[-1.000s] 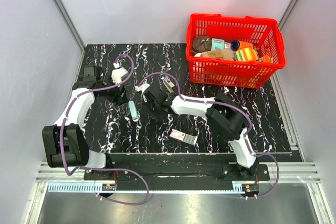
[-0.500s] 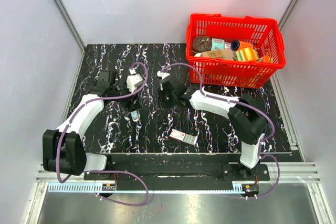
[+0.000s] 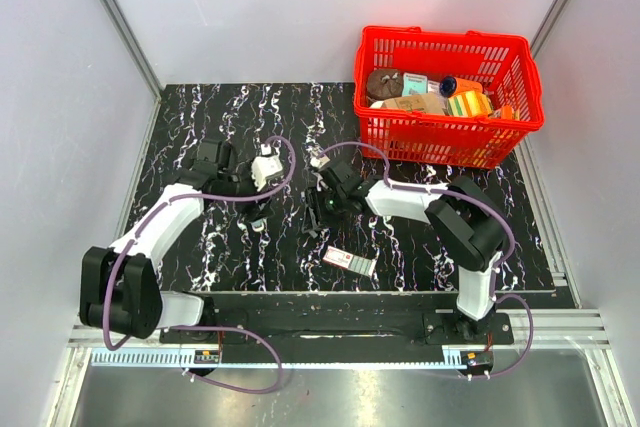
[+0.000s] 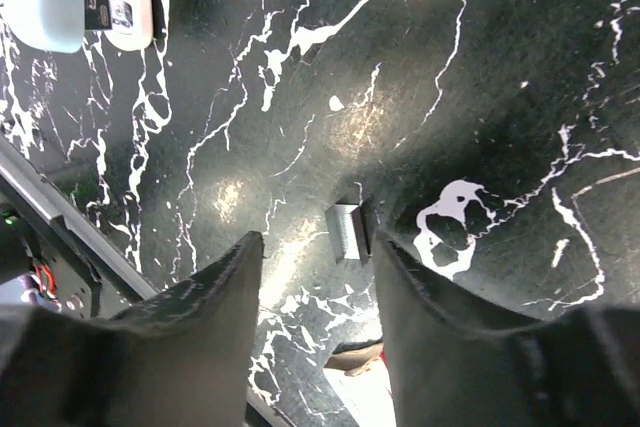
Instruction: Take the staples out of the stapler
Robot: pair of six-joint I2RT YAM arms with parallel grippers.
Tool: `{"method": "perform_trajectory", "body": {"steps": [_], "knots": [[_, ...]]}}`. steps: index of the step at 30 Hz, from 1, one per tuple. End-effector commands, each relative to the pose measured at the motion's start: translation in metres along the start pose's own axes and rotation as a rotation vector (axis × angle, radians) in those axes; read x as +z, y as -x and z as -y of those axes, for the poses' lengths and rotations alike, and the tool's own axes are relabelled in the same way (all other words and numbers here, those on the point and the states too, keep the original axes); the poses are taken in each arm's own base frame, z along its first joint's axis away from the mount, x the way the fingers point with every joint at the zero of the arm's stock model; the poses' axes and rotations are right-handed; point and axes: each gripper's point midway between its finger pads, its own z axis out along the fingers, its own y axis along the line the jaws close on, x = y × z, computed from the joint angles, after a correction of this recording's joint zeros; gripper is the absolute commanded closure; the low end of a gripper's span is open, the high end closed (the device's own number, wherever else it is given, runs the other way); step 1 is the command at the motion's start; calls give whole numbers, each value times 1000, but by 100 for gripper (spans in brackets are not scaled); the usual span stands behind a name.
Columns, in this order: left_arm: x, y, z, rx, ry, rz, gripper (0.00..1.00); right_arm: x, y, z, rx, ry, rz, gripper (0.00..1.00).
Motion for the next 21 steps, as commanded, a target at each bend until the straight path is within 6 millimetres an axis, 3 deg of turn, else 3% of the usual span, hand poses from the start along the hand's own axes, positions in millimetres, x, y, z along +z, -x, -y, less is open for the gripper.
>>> {"method": "perform_trajectory", "body": {"steps": [1,6,10,13,17,21], "knots": [[5,6,-1,126,17,-8,32,-7,13,3,-31,-17,26,41],[21,5,5,191,-12,-50,32,-28,25,5,-75,-63,84,37],[41,6,14,304,-39,-74,32,-66,37,-12,-134,-24,191,40],[59,7,22,434,-76,-99,32,-107,41,-29,-181,30,282,43],[85,9,28,560,-125,-123,32,-149,39,-19,-145,-15,395,48],[110,12,30,659,-148,-147,32,-167,26,-4,-98,-41,413,49]]}}
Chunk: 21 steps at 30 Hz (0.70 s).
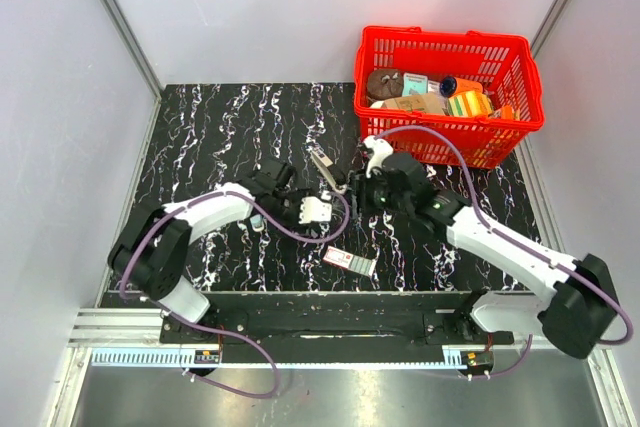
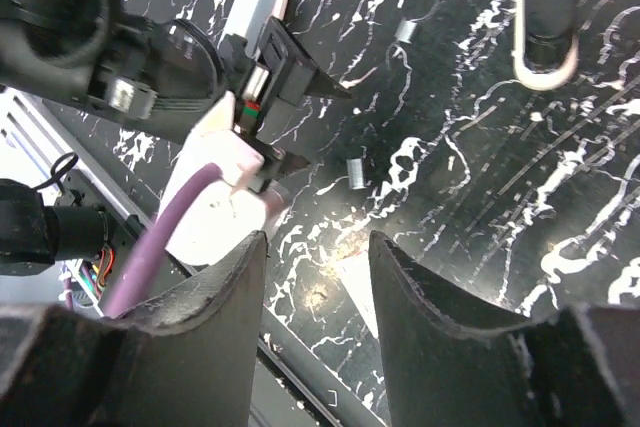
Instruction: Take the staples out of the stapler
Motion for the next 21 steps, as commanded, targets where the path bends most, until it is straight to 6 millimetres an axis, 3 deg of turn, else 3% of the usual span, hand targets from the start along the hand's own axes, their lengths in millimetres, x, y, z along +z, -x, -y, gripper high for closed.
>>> {"method": "perform_trajectory", "body": {"steps": [1,9,21], "knots": [[15,18,-30,197,57,-14,32,-12,-9,27,40,-87,14,49],[37,14,-29,278,18,-54,32,-32,1,39,83,-93,66,44],[35,10,23,352,-187,-117,35,-39,4,52,111,-95,65,50]]}}
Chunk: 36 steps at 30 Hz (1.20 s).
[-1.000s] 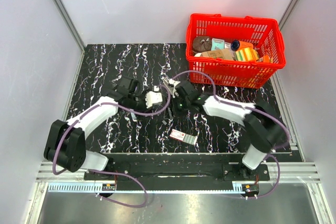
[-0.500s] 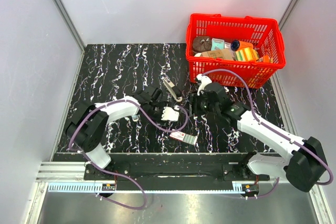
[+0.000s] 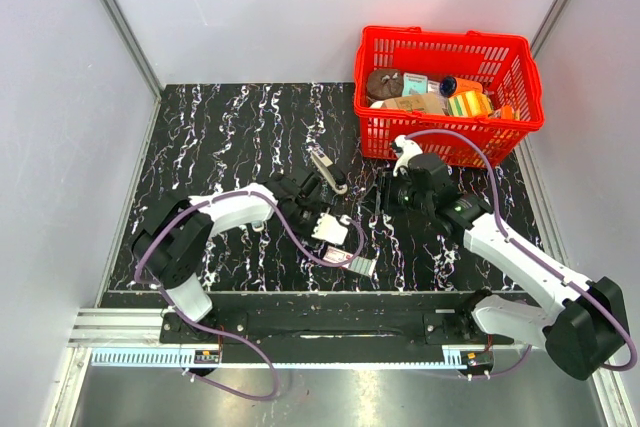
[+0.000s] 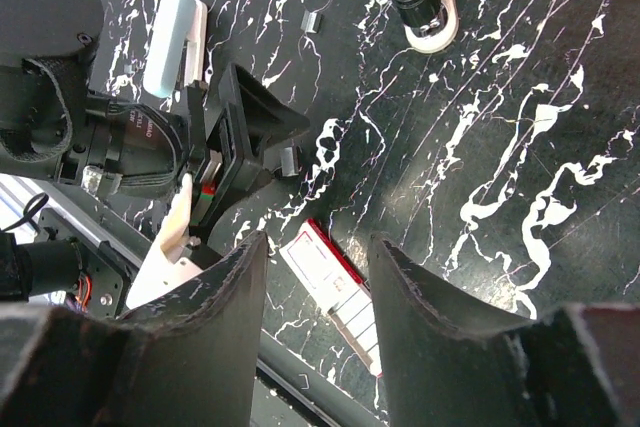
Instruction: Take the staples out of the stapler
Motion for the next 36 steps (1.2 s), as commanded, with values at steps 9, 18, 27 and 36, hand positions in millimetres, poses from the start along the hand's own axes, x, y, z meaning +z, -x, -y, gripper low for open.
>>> {"method": "perform_trajectory", "body": {"steps": [9,18,27,36], "knots": [[-2,10,0,46,-57,-5,35,-4,8,-5,-2,28,0,54],[5,11,-6,57,-63,4,41,1,6,-6,3,36,-20,69],[5,17,-5,46,-85,17,51,2,7,-7,7,43,-26,73],[8,25,-15,-4,-80,36,63,5,2,-6,13,48,-43,75]]}}
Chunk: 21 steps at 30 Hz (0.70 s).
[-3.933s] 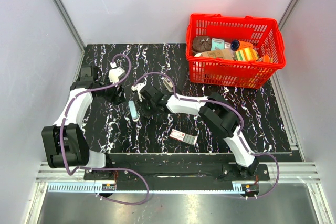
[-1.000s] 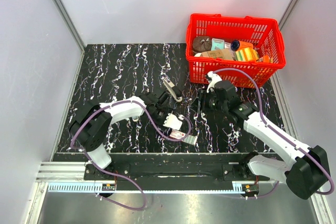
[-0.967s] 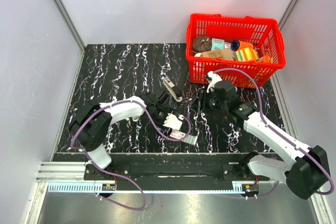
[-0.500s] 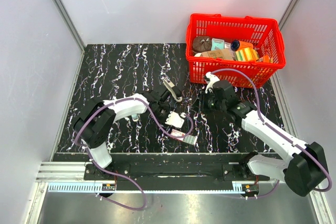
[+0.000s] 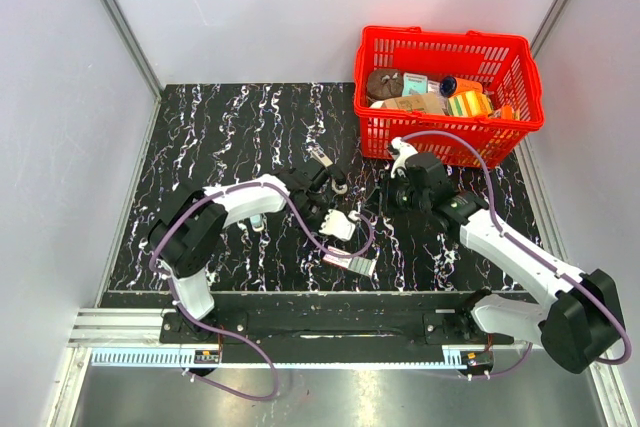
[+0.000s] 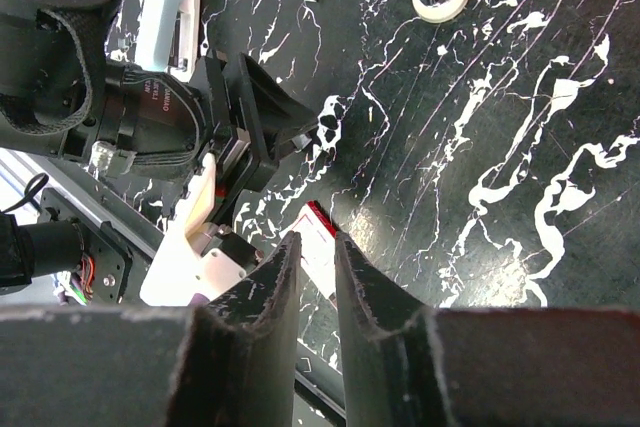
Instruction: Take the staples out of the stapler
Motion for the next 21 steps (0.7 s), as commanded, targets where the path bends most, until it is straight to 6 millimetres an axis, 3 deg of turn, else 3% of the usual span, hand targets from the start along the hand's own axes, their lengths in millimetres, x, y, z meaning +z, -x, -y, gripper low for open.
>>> {"method": "perform_trajectory", "body": {"steps": [1,7,18,21], "knots": [[-1,16,-11,-5,6,51,63,-2,13,-11,-10,41,19,75],[2,12,-7,-21,-11,33,65,0,12,-11,-8,42,14,78],[4,19,-6,-89,-36,44,85,-2,13,-13,-8,51,13,83],[-2,24,-21,-165,12,41,94,-4,17,-15,-12,54,18,83]]}}
